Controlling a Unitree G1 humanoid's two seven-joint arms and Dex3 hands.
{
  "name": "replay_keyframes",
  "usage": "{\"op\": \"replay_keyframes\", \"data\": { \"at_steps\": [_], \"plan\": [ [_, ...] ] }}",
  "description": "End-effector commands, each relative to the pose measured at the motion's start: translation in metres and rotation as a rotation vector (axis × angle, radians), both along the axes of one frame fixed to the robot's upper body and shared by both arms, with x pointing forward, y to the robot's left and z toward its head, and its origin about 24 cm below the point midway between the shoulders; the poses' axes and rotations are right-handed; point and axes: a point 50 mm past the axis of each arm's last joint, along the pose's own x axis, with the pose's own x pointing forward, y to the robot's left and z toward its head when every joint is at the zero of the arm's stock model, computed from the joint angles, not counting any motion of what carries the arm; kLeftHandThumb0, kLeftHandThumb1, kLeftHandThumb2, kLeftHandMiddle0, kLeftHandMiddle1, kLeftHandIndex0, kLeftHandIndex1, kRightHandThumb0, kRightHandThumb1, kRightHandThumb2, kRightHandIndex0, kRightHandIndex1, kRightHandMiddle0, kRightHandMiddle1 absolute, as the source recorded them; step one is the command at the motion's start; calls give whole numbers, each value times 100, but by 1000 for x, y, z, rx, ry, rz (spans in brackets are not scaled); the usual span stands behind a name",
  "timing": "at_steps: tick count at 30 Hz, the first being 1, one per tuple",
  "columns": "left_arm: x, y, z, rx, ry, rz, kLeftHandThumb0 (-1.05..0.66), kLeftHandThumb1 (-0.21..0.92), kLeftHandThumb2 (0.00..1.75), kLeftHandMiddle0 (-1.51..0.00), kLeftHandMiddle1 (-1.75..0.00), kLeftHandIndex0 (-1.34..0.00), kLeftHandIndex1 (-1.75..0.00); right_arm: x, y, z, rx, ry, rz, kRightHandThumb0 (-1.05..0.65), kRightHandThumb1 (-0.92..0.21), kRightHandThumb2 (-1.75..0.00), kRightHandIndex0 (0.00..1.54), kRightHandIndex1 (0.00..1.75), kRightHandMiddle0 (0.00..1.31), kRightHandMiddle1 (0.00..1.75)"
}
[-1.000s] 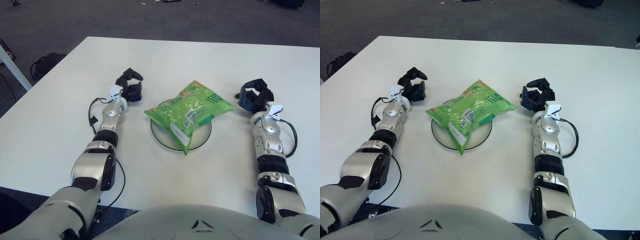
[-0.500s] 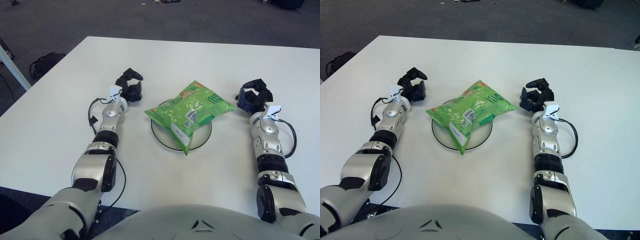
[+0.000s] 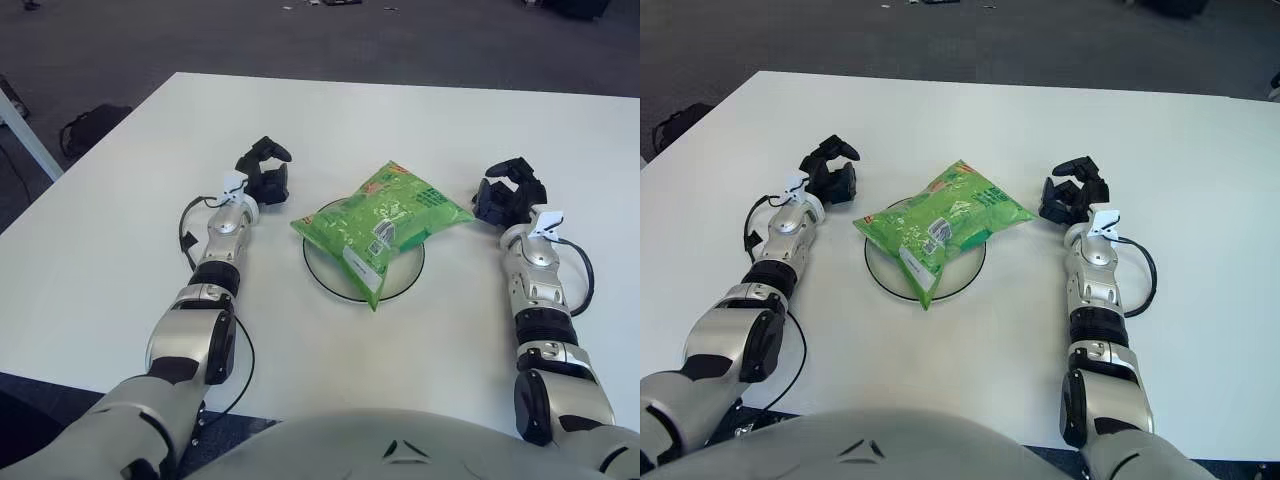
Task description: Put the snack into the plate.
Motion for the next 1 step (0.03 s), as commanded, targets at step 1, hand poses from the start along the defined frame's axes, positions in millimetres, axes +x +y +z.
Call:
{"op": "replay_keyframes", "data": {
  "at_steps": [1],
  "plan": [
    [-26,-6,-47,-31,187,-4,-45,41,120,-128,-175,-54,-175,-27,7,-50,65,191,-17,-1,-28,-135,72,165,38,175]
  ]
}}
